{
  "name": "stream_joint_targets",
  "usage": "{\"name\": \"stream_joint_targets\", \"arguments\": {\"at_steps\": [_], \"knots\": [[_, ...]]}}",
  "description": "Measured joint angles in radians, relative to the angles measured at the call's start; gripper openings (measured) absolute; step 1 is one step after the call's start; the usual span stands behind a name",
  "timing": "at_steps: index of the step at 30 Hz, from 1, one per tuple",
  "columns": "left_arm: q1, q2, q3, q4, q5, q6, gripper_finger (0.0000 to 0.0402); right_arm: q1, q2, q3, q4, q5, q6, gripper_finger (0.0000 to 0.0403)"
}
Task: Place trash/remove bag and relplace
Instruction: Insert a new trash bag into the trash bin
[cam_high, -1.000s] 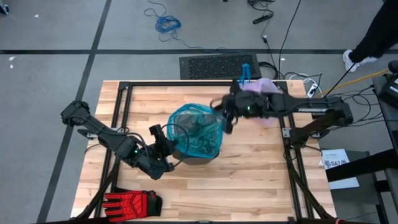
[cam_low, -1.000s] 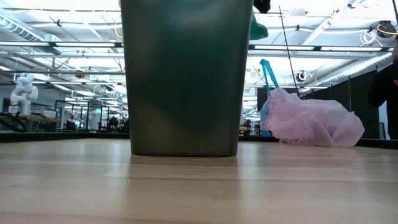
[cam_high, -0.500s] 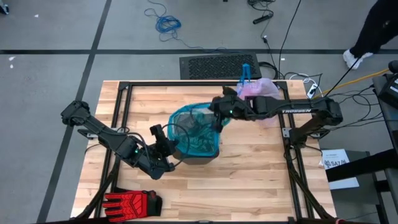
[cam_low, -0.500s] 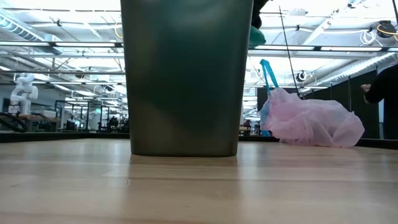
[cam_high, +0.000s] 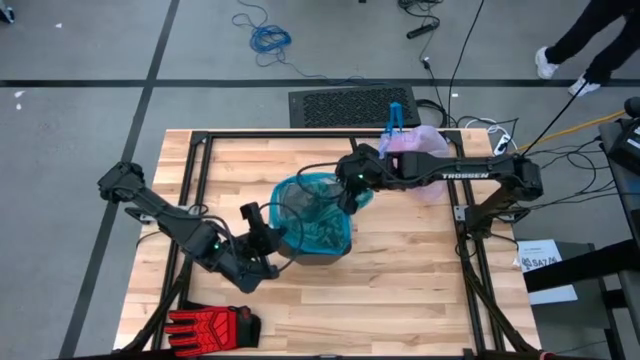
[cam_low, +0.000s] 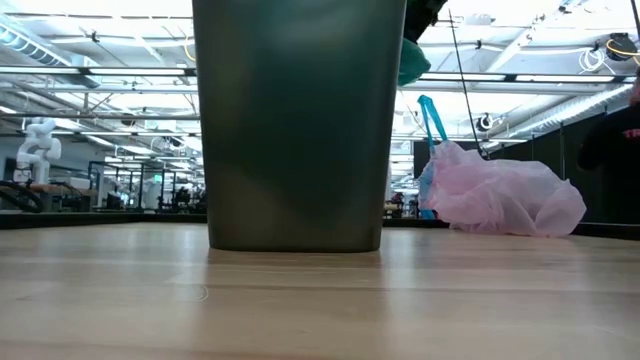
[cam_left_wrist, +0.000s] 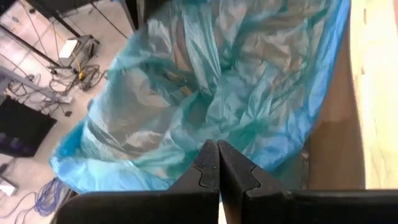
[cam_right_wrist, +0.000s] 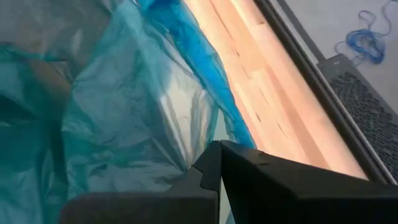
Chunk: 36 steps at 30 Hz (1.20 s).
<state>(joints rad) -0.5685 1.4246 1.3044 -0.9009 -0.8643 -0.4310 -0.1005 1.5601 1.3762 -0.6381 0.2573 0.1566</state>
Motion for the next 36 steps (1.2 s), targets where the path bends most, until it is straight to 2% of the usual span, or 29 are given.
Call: {"name": "stream_joint_targets", "arguments": {"at_steps": [9,13,15,18,23,26,31,36], "knots": [[-0.049,0.000,0.105,0.007,-0.117,0.102,0.0000,0.002,0.001,0.000,-0.001,-0.002,0.003,0.0000],[0.014,0.000,0.116,0.003,-0.222,0.133,0.0000,0.004,0.001,0.000,0.005,-0.002,-0.001,0.0000],[0.085,0.000,0.116,0.002,-0.192,0.150,0.0000,0.012,0.001,0.000,0.007,-0.002,-0.001,0.0000],[0.192,0.000,0.104,0.014,-0.052,0.201,0.0000,0.025,0.001,0.000,0.011,-0.002,-0.016,0.0000],[0.301,0.000,0.075,-0.027,-0.026,0.192,0.0000,0.025,0.001,0.000,0.002,-0.003,-0.021,0.0000],[0.319,0.000,0.070,-0.068,-0.006,0.147,0.0000,0.024,0.001,0.000,-0.008,-0.003,-0.021,0.0000],[0.320,-0.011,-0.016,-0.076,0.000,0.060,0.0000,0.026,0.001,0.000,-0.042,-0.005,-0.018,0.0000],[0.319,-0.019,-0.091,-0.056,-0.033,-0.022,0.0000,0.031,0.001,0.000,-0.049,-0.005,-0.011,0.0000]]}}
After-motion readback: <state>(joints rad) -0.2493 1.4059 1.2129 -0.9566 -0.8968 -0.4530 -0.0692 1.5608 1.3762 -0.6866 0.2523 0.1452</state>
